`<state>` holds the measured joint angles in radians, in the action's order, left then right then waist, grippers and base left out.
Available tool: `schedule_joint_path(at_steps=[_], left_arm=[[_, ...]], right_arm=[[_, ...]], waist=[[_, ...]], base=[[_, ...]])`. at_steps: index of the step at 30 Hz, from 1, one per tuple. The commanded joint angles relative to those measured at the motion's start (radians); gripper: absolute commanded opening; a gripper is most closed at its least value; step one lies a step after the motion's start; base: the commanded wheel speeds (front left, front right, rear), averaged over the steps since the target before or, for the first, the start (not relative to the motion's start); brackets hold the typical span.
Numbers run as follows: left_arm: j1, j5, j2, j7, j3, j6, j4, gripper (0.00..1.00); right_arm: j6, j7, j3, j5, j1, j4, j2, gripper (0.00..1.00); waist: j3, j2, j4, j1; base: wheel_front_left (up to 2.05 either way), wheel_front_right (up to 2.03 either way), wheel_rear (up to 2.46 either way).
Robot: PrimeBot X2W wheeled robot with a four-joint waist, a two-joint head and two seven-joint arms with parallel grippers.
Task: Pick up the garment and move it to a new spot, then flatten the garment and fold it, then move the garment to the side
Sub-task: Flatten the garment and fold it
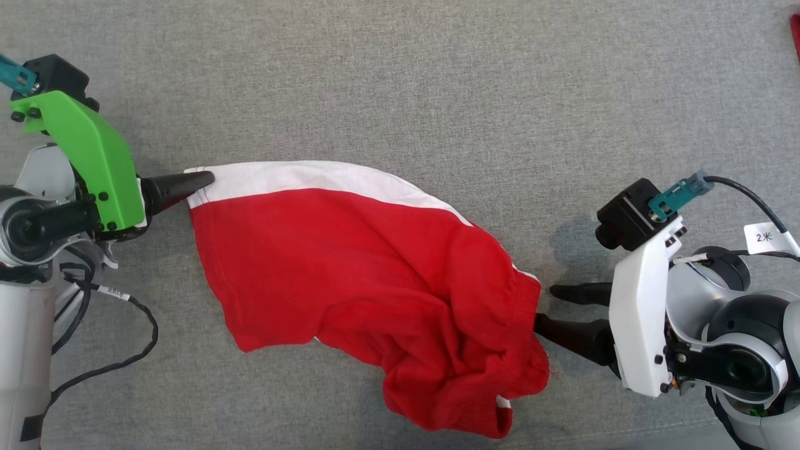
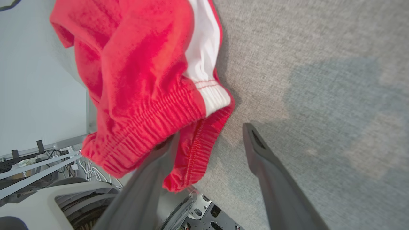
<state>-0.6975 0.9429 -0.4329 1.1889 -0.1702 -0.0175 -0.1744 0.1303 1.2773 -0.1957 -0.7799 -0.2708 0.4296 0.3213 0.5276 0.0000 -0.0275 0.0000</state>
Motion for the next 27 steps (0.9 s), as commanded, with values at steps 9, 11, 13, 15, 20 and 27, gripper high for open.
schedule_joint_path(at_steps=[9,11,13,15,20,27], left_arm=[[0.025,-0.020,-0.002,0.012,-0.040,-0.002,0.000,0.00],[0.024,-0.019,-0.002,0.005,-0.031,-0.008,0.000,0.00],[0.016,-0.005,0.004,-0.003,-0.021,-0.006,0.011,0.00],[0.007,0.008,0.007,-0.002,-0.014,-0.007,0.025,0.00],[-0.003,0.015,0.001,-0.006,-0.009,0.001,0.053,0.00],[-0.007,0.016,0.008,-0.013,-0.013,0.007,0.060,0.00]], right_arm=[[0.001,-0.020,0.003,0.001,-0.023,-0.004,0.008,1.00],[0.001,-0.028,0.004,-0.003,-0.024,-0.002,0.005,1.00],[0.001,-0.039,0.013,-0.006,-0.026,0.005,0.001,1.00],[0.001,-0.046,0.027,-0.005,-0.022,0.013,0.000,1.00],[0.001,-0.005,0.046,-0.028,0.018,0.041,0.002,1.00],[0.001,0.043,0.022,-0.030,0.074,0.091,-0.004,1.00]], waist=[[0.019,0.0000,-0.022,0.0000],[0.016,0.0000,-0.023,0.0000],[0.013,0.0000,-0.022,0.0000],[0.008,0.0000,-0.017,0.0000],[-0.004,0.0000,-0.003,0.0000],[-0.007,0.0000,0.011,0.0000]], base=[[0.00,0.00,0.00],[0.00,0.00,0.00],[0.00,0.00,0.00],[0.00,0.00,0.00],[0.00,0.00,0.00],[0.00,0.00,0.00]])
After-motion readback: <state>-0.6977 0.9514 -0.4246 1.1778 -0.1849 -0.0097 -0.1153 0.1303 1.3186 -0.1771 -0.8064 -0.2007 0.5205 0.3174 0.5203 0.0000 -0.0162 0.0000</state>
